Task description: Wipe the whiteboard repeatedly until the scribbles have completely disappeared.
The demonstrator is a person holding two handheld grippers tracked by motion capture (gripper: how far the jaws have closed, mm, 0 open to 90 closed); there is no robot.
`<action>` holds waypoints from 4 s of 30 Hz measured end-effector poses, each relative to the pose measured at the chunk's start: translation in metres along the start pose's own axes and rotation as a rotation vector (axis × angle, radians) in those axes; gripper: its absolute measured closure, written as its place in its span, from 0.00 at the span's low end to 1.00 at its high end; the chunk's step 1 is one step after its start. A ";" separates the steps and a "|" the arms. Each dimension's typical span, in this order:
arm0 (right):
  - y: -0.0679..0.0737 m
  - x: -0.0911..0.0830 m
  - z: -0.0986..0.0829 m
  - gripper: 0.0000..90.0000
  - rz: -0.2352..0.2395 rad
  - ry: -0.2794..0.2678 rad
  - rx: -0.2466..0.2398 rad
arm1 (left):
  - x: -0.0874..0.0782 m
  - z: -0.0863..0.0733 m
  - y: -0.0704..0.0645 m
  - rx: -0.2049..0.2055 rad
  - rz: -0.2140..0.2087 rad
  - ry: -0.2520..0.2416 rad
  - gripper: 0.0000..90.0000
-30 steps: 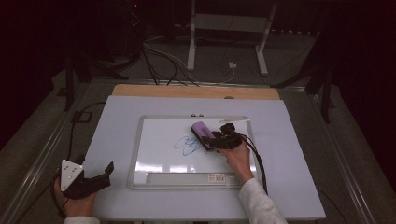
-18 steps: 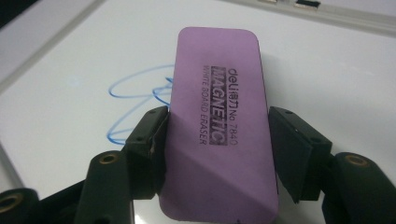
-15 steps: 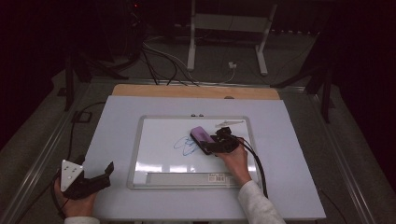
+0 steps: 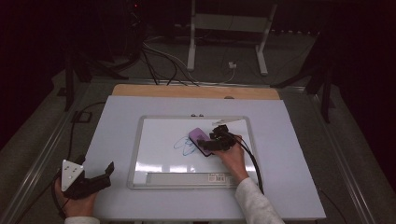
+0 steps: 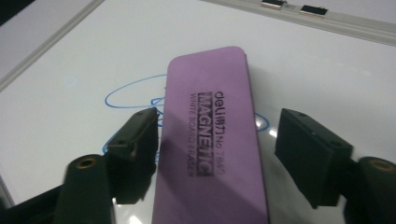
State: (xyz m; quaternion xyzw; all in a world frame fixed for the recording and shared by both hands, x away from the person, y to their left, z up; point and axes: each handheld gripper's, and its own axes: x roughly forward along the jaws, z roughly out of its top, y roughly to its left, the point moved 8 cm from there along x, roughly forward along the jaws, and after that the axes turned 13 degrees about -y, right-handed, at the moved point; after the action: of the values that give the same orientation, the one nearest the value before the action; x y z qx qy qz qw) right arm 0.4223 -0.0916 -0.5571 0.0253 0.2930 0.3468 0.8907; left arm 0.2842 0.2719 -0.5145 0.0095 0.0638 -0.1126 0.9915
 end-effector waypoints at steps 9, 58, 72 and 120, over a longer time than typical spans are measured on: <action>-0.002 0.001 -0.003 0.45 -0.040 0.028 -0.012 | 0.000 0.000 0.000 0.000 -0.001 0.000 0.01; -0.044 -0.022 -0.003 0.46 -0.237 0.013 0.085 | -0.002 0.000 0.001 -0.003 0.006 -0.001 0.00; 0.001 -0.011 -0.010 0.46 -0.095 0.041 0.027 | -0.001 0.000 -0.001 -0.001 0.002 0.002 0.01; -0.007 0.010 0.004 0.46 -0.192 0.021 0.044 | -0.001 0.000 0.000 -0.006 0.000 -0.002 0.01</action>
State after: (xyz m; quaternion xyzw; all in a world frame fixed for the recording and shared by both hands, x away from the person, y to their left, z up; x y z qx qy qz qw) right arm 0.4345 -0.0896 -0.5603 0.0128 0.3107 0.2534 0.9160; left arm 0.2832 0.2722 -0.5147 0.0062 0.0633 -0.1123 0.9916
